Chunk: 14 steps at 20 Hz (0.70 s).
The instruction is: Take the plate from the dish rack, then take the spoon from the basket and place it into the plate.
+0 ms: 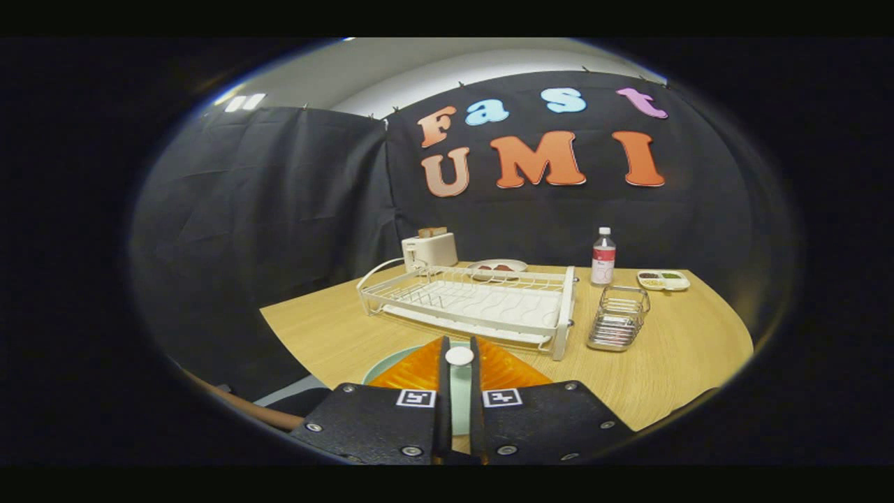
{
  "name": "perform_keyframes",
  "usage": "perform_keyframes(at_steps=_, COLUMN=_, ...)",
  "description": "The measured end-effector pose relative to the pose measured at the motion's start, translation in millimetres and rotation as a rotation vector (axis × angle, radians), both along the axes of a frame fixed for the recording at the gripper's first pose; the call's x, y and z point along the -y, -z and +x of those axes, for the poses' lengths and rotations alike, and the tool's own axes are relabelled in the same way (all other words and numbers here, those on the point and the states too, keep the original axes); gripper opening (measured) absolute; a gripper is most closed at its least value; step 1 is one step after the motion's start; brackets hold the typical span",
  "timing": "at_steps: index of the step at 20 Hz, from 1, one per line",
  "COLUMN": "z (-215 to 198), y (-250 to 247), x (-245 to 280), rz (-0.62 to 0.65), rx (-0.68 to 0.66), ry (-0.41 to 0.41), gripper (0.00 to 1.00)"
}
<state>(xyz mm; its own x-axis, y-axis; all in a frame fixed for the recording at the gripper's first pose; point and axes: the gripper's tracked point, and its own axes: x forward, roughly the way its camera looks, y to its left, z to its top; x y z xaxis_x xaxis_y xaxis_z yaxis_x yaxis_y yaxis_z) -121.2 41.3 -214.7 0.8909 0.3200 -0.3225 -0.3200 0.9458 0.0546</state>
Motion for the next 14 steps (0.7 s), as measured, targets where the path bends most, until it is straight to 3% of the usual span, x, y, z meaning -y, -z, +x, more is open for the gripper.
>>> perform_keyframes(at_steps=10, z=-2.0, y=38.2, x=-5.5, rz=0.005, rx=-0.131, ry=-0.011, gripper=0.18)
perform_keyframes(at_steps=11, z=0.4, y=35.4, x=-5.0, rz=0.009, rx=-0.126, ry=0.001, gripper=0.21)
perform_keyframes(at_steps=12, z=5.4, y=27.9, x=-4.6, rz=0.016, rx=-0.106, ry=0.015, gripper=0.33)
perform_keyframes(at_steps=14, z=16.0, y=6.3, x=-5.6, rz=0.040, rx=-0.043, ry=0.044, gripper=0.46)
